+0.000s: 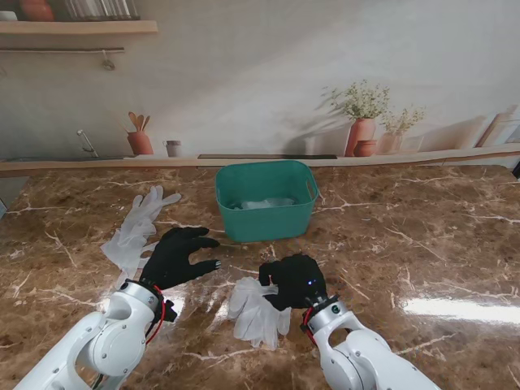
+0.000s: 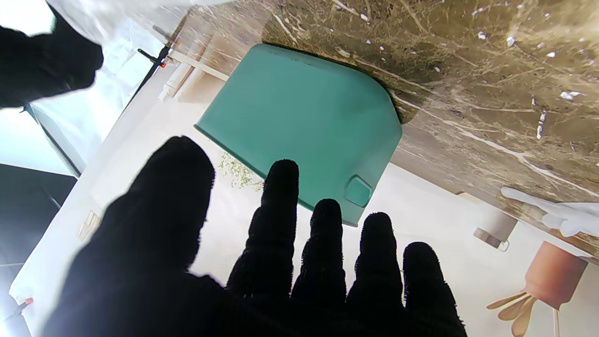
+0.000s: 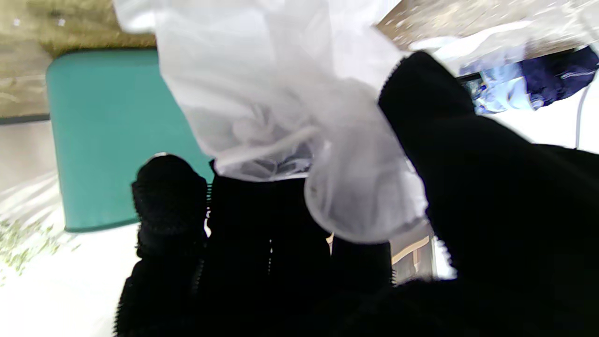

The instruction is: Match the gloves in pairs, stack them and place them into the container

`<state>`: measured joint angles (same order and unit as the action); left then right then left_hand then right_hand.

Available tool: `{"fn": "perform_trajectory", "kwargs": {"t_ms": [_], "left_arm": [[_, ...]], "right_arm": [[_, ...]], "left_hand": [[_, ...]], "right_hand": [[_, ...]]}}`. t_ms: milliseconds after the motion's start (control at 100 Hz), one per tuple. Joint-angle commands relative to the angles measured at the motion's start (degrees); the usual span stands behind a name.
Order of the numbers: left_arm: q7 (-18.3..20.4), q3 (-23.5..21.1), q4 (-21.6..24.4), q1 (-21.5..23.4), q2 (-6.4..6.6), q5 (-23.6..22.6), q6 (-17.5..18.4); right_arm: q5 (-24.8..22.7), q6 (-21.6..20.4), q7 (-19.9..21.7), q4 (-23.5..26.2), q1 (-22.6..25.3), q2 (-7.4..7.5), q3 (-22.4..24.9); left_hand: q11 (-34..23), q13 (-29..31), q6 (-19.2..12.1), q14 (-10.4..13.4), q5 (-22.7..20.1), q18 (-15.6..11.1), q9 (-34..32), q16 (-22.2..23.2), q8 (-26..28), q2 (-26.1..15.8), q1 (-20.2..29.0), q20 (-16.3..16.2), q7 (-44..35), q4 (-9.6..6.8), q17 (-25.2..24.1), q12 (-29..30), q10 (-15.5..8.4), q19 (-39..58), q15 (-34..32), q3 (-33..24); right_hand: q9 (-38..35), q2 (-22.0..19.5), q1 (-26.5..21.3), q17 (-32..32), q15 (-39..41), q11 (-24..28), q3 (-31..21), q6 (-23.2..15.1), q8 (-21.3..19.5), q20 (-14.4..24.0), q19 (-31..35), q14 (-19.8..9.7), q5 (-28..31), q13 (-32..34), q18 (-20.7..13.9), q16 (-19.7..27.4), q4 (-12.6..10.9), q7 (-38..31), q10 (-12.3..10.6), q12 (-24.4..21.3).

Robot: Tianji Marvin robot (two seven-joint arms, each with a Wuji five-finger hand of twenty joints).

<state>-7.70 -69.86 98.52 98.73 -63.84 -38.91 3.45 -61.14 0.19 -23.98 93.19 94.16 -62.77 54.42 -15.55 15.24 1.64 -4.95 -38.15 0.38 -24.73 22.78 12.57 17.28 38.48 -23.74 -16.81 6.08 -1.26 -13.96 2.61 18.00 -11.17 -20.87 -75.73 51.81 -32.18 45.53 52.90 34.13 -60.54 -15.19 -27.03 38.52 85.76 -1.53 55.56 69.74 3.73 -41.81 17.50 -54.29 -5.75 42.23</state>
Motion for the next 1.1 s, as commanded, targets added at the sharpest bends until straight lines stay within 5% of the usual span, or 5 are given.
{"fn": "perform_trajectory", "kwargs": {"t_ms": [0, 400, 560, 860, 1090], "left_arm": [[-0.2, 0.2, -0.3, 0.1, -0.13, -0.1, 0.1], [0.0, 0.1, -0.2, 0.1, -0.08, -0.4, -0.2], [0.1, 0.2, -0.3, -0.1, -0.07, -0.4, -0.2], [-0.1, 0.2, -0.4, -0.2, -0.14, -0.2, -0.2], [-0.5, -1.0, 0.4, 0.6, -0.17, -0.6, -0.2]], "right_arm": [[0.2, -0.6, 1.5, 0.1, 1.6, 0.43, -0.5], [4.4, -1.0, 12.0, -1.2, 0.4, 1.21, -3.8], [7.6, -4.4, 20.5, 1.7, 1.6, 2.13, -1.1], [10.6, -9.2, 22.7, 9.3, 5.7, 1.92, 5.2], [3.7, -10.7, 19.2, 7.9, 1.2, 2.11, 3.9]], "left_hand": [[1.2, -1.3, -0.3, 2.7, 1.1, -1.6, 0.2, -0.8, -0.4, -2.6, -0.4, 0.7, 0.6, -1.58, -0.8, 0.8, -1.0, 0.0, 1.0, 2.1], [1.3, -1.3, -0.4, 2.9, 1.4, -1.6, 0.3, -0.9, -0.4, -2.9, -0.1, 0.7, 0.7, -1.65, -0.9, 0.9, -1.1, -0.7, 1.2, 2.9], [1.4, -1.3, -0.3, 2.9, 1.4, -1.5, 0.3, -0.9, -0.5, -3.0, -0.1, 0.7, 0.7, -1.69, -0.9, 0.9, -1.1, -1.1, 1.3, 3.3], [1.4, -1.2, -0.4, 2.8, 1.4, -1.4, 0.2, -0.9, -0.5, -3.0, 0.1, 0.4, 0.8, -1.77, -0.8, 0.9, -1.1, -1.2, 1.3, 3.7], [1.3, -1.2, -0.1, 2.7, 1.5, -1.3, 0.1, -0.8, -0.5, -3.0, 0.2, 0.2, 0.9, -1.83, -0.8, 0.9, -0.9, -1.2, 1.3, 3.7]], "right_hand": [[-2.7, 1.8, -1.3, 1.1, 1.4, 1.2, -1.7, 0.2, 0.9, 1.2, 3.4, -0.3, 1.5, 1.7, 0.2, -1.3, 1.3, -1.6, 0.4, 0.4], [-2.2, -0.1, 0.7, 0.8, -1.0, -0.5, -2.0, 0.1, 2.6, -0.3, 3.0, 0.0, 0.7, 1.1, 0.0, 0.2, 0.9, -1.3, 0.3, -0.7], [4.2, -15.8, 16.5, -5.9, -13.5, -10.7, 6.1, 7.4, -2.0, -0.3, -3.9, 1.7, 1.6, -5.2, 0.2, 5.1, -10.1, 21.8, 2.5, -10.8], [8.3, -20.7, 17.8, -9.4, -17.7, -12.4, 9.6, 8.6, -2.0, -0.3, -8.1, 1.6, -1.6, -9.0, 0.2, 6.4, -13.4, 26.0, 2.5, -12.5], [12.5, -11.2, 3.9, -13.0, -25.1, -14.6, -8.6, 4.4, 9.8, -3.9, -18.5, -1.2, -9.4, -12.1, 0.7, 9.7, -5.8, 14.9, -0.2, -9.0]]}}
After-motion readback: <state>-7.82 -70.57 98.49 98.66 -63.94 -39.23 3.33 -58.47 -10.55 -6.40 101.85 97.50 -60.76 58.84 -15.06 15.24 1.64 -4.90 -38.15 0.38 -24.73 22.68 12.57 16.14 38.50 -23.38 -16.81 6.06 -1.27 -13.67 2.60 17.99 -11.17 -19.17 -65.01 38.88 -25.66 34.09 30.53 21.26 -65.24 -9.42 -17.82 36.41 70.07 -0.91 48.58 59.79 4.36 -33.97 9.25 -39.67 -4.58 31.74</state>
